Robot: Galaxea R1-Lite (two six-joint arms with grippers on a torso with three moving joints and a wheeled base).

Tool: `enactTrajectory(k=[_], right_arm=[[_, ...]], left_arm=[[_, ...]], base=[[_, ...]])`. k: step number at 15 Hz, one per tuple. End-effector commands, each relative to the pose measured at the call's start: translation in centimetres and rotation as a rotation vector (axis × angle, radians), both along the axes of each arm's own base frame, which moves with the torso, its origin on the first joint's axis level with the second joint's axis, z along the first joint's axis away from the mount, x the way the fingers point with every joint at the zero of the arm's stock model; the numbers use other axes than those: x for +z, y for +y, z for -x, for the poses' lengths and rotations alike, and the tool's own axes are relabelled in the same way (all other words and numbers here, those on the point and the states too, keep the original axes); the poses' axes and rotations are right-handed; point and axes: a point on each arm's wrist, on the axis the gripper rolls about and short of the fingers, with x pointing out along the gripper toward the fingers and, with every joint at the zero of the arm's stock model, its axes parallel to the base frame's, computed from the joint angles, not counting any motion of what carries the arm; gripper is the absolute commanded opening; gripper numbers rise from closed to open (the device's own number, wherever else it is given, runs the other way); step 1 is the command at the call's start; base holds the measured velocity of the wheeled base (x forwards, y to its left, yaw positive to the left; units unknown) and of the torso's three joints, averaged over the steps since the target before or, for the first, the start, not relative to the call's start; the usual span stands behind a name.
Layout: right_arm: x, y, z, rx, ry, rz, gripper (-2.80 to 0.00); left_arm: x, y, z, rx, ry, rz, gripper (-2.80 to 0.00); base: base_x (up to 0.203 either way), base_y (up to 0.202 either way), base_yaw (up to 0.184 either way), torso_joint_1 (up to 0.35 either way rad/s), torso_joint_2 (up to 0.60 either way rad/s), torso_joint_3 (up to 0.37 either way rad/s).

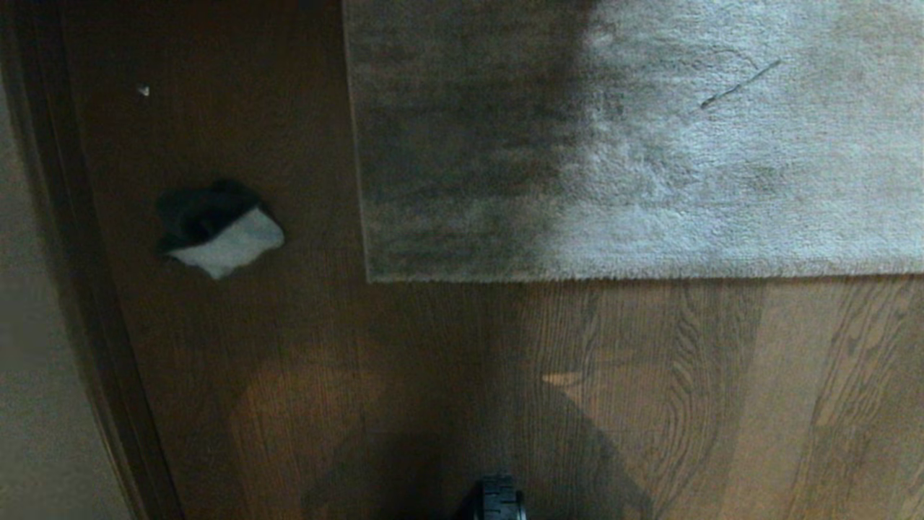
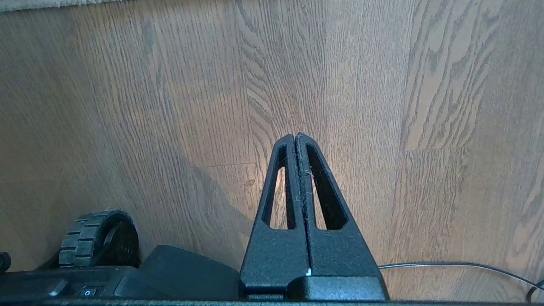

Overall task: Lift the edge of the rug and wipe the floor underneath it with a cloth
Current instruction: Pick up the rag

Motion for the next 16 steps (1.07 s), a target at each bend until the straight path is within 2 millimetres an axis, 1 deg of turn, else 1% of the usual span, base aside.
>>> enactTrajectory(k=[1,4,8,12,13,15,16], right_arm=[[0.0,0.0,0.0,0.000,0.001,-0.001,-2.80],[0.0,0.0,0.0,0.000,0.000,-0.001,-2.80],[0.0,0.0,0.0,0.000,0.000,-0.001,-2.80],[0.0,0.0,0.0,0.000,0.000,-0.001,-2.80],[0.0,0.0,0.0,0.000,0.000,-0.001,-2.80],[0.0,0.0,0.0,0.000,0.000,-0.001,-2.80],[0.0,0.0,0.0,0.000,0.000,-0.001,-2.80]], left_arm=[[1.5,0.0,-1.6,-0.046,0.115,-0.002,-2.80],[3.2,-0.4,-4.4,-0.112,0.192,0.000,-2.80],[4.8,-1.2,-10.0,-0.137,0.258,-0.004,-2.80],[5.3,-1.7,-15.5,-0.117,0.194,0.001,-2.80],[5.4,-1.7,-16.6,-0.109,0.164,0.004,-2.80],[5.6,-1.5,-18.0,-0.086,0.111,0.009,-2.80],[5.6,-1.3,-18.4,-0.073,0.098,0.011,0.00]], base=[[0.000,0.000,0.000,0.000,0.00,0.000],[0.000,0.000,0.000,0.000,0.00,0.000],[0.000,0.000,0.000,0.000,0.00,0.000],[0.000,0.000,0.000,0.000,0.00,0.000],[0.000,0.000,0.000,0.000,0.00,0.000],[0.000,0.000,0.000,0.000,0.00,0.000],[0.000,0.000,0.000,0.000,0.00,0.000]])
